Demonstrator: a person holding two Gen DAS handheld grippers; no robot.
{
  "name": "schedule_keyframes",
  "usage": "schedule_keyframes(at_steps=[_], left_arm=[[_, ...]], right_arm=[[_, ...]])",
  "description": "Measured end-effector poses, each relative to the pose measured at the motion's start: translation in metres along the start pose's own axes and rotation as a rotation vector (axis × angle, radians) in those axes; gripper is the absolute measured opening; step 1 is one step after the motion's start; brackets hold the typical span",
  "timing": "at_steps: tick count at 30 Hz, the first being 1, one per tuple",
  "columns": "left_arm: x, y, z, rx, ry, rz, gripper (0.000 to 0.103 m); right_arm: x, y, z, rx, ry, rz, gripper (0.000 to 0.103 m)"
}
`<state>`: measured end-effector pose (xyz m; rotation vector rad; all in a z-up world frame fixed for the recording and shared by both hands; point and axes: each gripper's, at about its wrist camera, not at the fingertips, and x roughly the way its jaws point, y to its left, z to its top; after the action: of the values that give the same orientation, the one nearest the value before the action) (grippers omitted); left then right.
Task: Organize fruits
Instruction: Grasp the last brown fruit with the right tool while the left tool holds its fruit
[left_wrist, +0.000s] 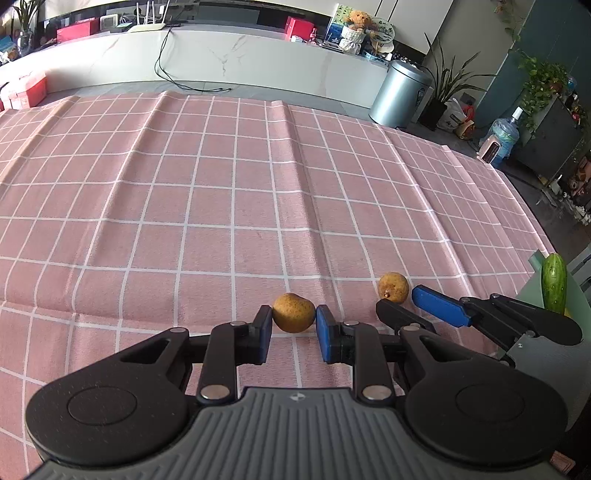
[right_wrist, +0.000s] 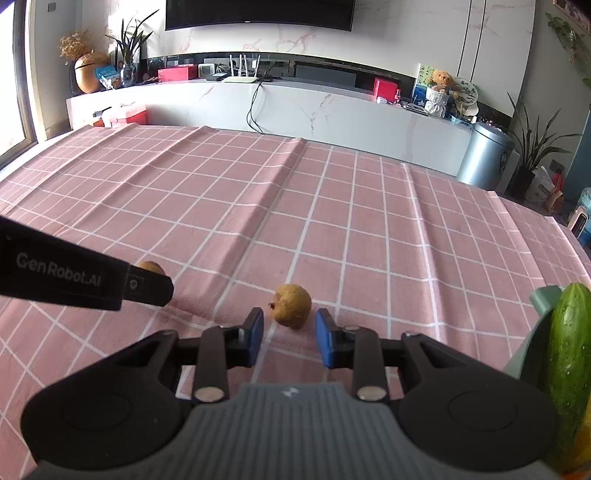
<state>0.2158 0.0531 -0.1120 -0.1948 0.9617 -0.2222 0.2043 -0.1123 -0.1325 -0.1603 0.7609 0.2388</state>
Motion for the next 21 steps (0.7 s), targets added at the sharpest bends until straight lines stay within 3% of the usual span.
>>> schedule_keyframes(at_steps=[12, 21], left_arm=[[0.002, -0.003, -0.003, 0.019, 0.018, 0.010, 0.028], [-0.005, -0.016, -0.007, 0.065, 0.035, 0.010, 0.028]], right_arm=[[0.011, -0.003, 0.002, 0.028, -0.015, 0.026, 0.023], [-0.031, -0.008, 0.006, 0.029, -0.048, 0.023, 0.022]])
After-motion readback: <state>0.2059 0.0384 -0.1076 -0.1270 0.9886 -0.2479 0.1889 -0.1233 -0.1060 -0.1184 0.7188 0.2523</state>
